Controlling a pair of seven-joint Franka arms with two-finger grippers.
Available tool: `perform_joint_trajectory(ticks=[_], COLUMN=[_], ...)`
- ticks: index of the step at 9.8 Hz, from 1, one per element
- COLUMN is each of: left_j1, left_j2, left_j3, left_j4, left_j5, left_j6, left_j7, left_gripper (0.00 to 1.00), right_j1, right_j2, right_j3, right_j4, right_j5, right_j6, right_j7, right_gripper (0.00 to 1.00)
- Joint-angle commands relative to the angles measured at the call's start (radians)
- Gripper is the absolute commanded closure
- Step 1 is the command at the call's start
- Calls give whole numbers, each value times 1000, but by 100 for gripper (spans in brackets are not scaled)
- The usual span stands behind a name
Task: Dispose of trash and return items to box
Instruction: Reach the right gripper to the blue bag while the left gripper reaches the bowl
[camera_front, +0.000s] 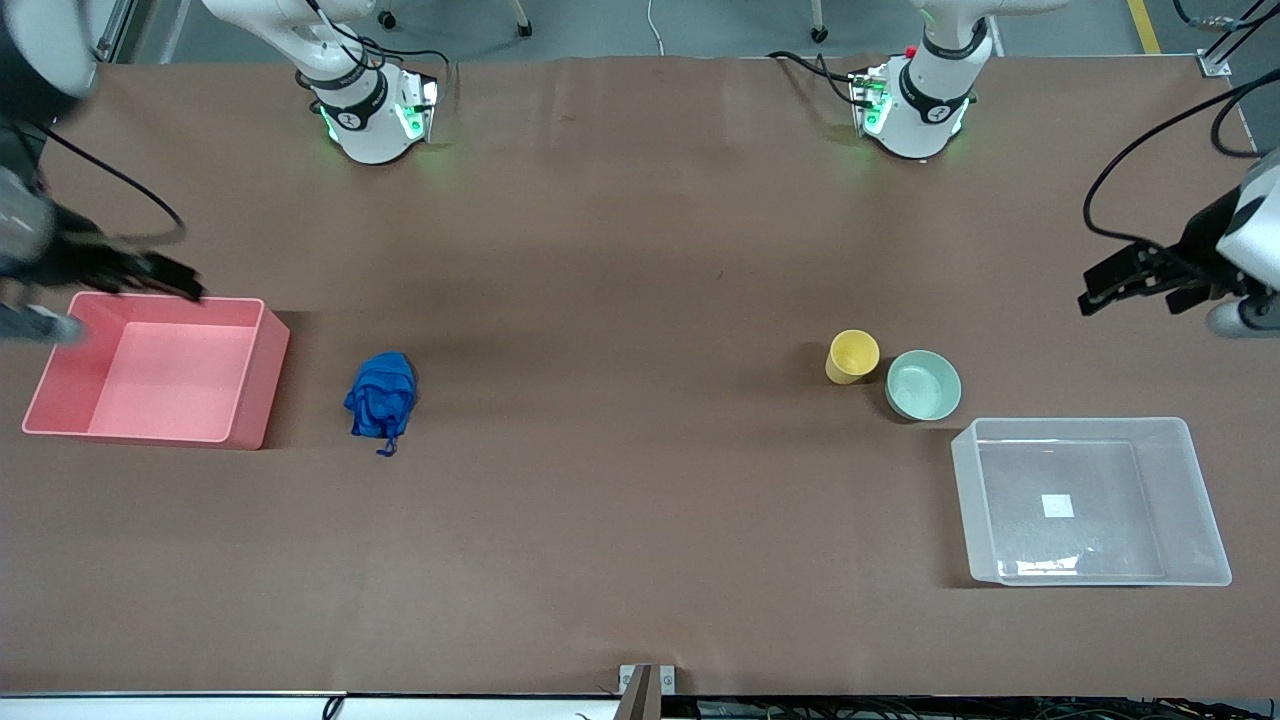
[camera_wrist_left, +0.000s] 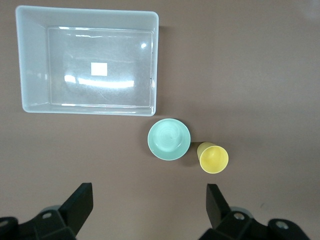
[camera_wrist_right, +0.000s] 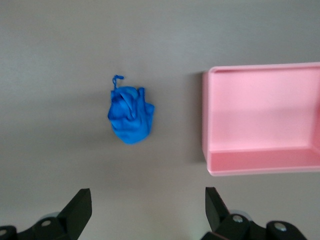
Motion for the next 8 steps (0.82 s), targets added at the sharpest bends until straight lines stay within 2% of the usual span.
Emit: perform_joint_trajectory(ticks=[1, 3, 5, 7, 8], left_j1=[18, 18, 16, 18, 18], left_j2=[2, 2, 20, 49, 63], left_j3=[-5, -6, -6, -8, -8], left_j4=[-209, -385, -488, -554, -592], left_j5=[6, 4, 4, 4, 4], left_j6=[198, 394, 517, 561, 616], left_j7=[13, 13, 13, 13, 13], left_gripper=[0, 0, 0, 2, 2], right_j1=[7, 27, 36, 61, 64], right_j2=[61, 134, 186, 254, 266], right_j3=[30, 30, 40, 40, 40], right_j4=[-147, -289, -437, -489, -496], right_j5=[1, 1, 1, 1, 1], right_j6=[206, 453, 727, 871, 888], right_j7=[5, 5, 5, 4, 4], right_gripper=[0, 0, 0, 0, 0])
